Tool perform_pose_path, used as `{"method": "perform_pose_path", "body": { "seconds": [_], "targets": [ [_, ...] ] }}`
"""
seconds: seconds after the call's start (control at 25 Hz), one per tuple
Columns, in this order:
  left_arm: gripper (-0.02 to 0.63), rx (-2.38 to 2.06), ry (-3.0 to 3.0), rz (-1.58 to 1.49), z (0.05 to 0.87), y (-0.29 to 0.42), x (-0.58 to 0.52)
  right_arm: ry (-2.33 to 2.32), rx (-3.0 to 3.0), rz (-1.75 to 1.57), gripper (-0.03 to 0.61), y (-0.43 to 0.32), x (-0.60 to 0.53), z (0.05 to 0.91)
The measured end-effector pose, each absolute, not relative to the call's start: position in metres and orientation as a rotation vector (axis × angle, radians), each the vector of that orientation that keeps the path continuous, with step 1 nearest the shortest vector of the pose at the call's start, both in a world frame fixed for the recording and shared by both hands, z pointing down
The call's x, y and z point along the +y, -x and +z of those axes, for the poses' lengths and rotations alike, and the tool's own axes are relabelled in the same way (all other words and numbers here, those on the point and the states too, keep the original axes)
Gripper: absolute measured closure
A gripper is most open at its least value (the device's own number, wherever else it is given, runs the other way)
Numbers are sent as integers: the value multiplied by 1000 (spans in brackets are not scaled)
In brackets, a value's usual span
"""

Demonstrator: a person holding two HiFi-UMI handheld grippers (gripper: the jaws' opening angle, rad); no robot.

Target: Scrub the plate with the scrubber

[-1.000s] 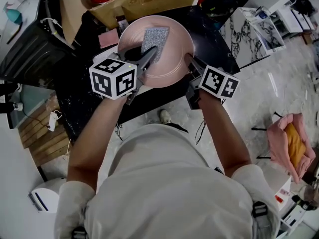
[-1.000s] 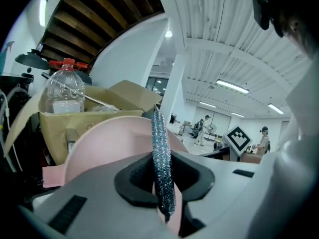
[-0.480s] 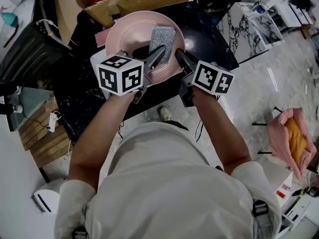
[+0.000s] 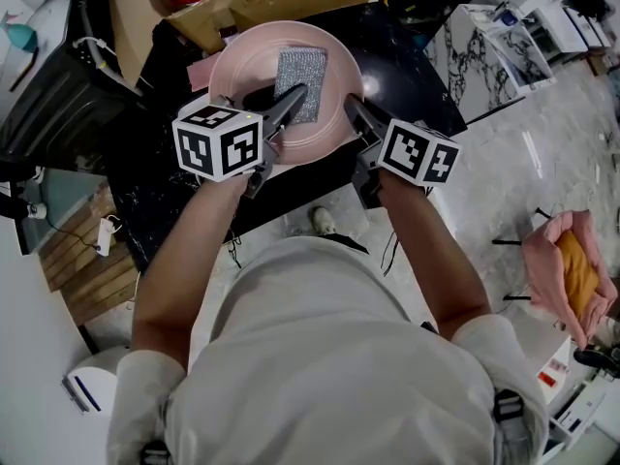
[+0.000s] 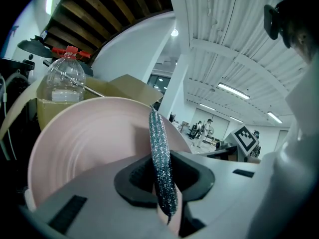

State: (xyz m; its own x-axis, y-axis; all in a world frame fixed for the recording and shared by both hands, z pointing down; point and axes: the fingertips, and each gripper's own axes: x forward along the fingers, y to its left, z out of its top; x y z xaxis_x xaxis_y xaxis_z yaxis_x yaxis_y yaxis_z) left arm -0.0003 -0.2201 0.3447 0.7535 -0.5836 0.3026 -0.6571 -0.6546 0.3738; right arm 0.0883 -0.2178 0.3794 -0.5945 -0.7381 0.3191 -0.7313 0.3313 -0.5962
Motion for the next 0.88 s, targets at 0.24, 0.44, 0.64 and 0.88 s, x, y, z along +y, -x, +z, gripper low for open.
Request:
{"method": "perform_pose_path", "body": {
  "seconds": [0.24,0.44,0.64,0.88],
  "targets": [
    [551,-1006,-2461,241,349,27,-226,1428,2550,-1131,552,-97,-217,381],
    [551,-1071,-2451,268,352,51,-232,1445,2541,-1124,551,-105,-218,382],
    [551,-1145,-2440,324,358,78,-235,1472,2511,-1130,551,-118,-218,385],
    [549,-1202,-2438,348,357,94,-235,1490,2485,-1150,551,-126,-220,389]
  ]
}}
